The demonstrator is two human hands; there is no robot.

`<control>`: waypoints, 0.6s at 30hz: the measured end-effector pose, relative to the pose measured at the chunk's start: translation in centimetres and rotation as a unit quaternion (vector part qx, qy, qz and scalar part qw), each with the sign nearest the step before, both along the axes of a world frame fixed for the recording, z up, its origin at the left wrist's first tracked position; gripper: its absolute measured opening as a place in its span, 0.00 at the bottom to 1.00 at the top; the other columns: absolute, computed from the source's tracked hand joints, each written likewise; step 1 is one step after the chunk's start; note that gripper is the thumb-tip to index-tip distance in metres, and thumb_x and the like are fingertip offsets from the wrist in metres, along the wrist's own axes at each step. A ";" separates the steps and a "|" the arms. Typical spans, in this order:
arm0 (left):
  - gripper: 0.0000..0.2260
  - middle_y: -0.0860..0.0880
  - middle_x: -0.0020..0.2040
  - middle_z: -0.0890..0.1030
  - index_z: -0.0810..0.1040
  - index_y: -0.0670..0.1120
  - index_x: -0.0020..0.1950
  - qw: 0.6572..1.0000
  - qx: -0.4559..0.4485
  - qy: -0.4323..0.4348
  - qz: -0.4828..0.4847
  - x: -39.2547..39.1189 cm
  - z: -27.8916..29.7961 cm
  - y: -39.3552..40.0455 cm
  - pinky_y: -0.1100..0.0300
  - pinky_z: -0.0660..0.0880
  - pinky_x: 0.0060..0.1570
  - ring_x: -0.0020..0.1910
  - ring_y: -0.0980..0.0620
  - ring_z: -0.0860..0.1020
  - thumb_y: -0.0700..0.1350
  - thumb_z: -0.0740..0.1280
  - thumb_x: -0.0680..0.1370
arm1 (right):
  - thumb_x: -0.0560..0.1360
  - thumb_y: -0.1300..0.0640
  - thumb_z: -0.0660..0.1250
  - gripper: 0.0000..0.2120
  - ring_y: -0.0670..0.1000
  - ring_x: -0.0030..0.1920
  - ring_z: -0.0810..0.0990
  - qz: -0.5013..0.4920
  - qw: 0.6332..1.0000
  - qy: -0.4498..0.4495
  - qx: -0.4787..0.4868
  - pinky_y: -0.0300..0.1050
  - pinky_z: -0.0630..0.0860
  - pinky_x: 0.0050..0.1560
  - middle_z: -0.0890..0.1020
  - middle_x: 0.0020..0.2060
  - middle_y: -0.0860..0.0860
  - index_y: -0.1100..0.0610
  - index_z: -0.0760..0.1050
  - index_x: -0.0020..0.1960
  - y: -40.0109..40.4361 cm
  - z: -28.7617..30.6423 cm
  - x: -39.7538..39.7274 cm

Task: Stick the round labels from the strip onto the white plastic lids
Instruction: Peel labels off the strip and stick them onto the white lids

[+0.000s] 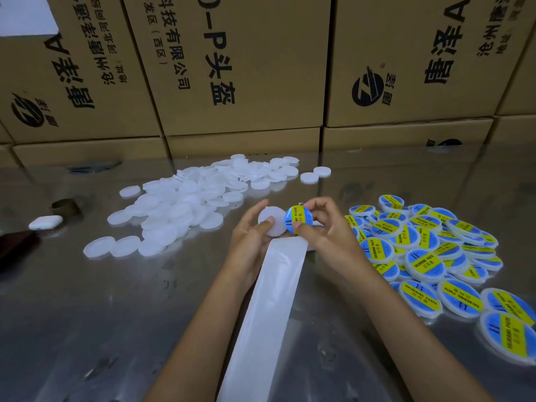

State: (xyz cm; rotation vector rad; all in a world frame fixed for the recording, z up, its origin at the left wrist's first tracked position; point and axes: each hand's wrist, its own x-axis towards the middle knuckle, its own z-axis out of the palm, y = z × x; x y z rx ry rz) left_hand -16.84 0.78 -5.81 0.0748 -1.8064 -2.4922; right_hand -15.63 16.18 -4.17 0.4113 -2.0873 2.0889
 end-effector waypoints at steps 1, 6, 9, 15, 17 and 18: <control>0.16 0.53 0.40 0.87 0.76 0.50 0.66 1.000 0.014 0.000 -0.009 0.1 0.2 0.0 0.62 0.79 0.31 0.37 0.52 0.86 0.34 0.62 0.82 | 0.75 0.66 0.70 0.12 0.44 0.41 0.82 0.007 1.000 0.000 0.001 0.37 0.76 0.41 0.83 0.45 0.47 0.53 0.71 0.51 0.0 0.0 0.0; 0.15 0.38 0.57 0.84 0.76 0.43 0.67 0.990 0.123 -0.022 -0.064 0.6 0.8 0.3 0.53 0.83 0.43 0.51 0.42 0.85 0.38 0.58 0.83 | 0.75 0.68 0.70 0.10 0.51 0.43 0.79 0.002 1.000 0.007 -0.009 0.49 0.78 0.46 0.82 0.41 0.49 0.56 0.72 0.50 -0.2 0.4 0.3; 0.19 0.37 0.63 0.80 0.76 0.40 0.69 0.983 0.156 -0.017 -0.098 0.7 0.9 0.6 0.44 0.80 0.57 0.61 0.37 0.80 0.42 0.59 0.80 | 0.73 0.69 0.71 0.11 0.46 0.38 0.78 -0.017 1.000 0.015 -0.009 0.42 0.75 0.40 0.83 0.37 0.48 0.56 0.73 0.48 -0.1 0.8 0.5; 0.23 0.39 0.71 0.75 0.73 0.41 0.72 0.976 0.167 0.006 -0.141 0.7 1.0 0.8 0.40 0.67 0.71 0.70 0.38 0.73 0.45 0.58 0.78 | 0.73 0.71 0.71 0.14 0.52 0.43 0.80 -0.038 0.999 0.039 -0.002 0.51 0.78 0.46 0.84 0.44 0.58 0.54 0.72 0.46 -0.3 0.9 0.5; 0.24 0.39 0.71 0.75 0.73 0.41 0.72 0.973 0.170 0.011 -0.153 0.8 1.1 1.0 0.41 0.67 0.71 0.71 0.38 0.73 0.45 0.60 0.77 | 0.72 0.70 0.71 0.14 0.51 0.42 0.80 -0.042 0.998 0.041 -0.001 0.48 0.78 0.44 0.84 0.44 0.58 0.53 0.72 0.45 -0.3 0.9 0.5; 0.24 0.40 0.71 0.75 0.74 0.42 0.72 0.973 0.170 0.012 -0.156 0.8 1.2 1.0 0.42 0.68 0.71 0.71 0.39 0.73 0.45 0.60 0.77 | 0.72 0.70 0.71 0.15 0.50 0.42 0.80 -0.042 0.998 0.041 0.002 0.46 0.78 0.43 0.84 0.44 0.58 0.53 0.72 0.45 -0.2 0.8 0.5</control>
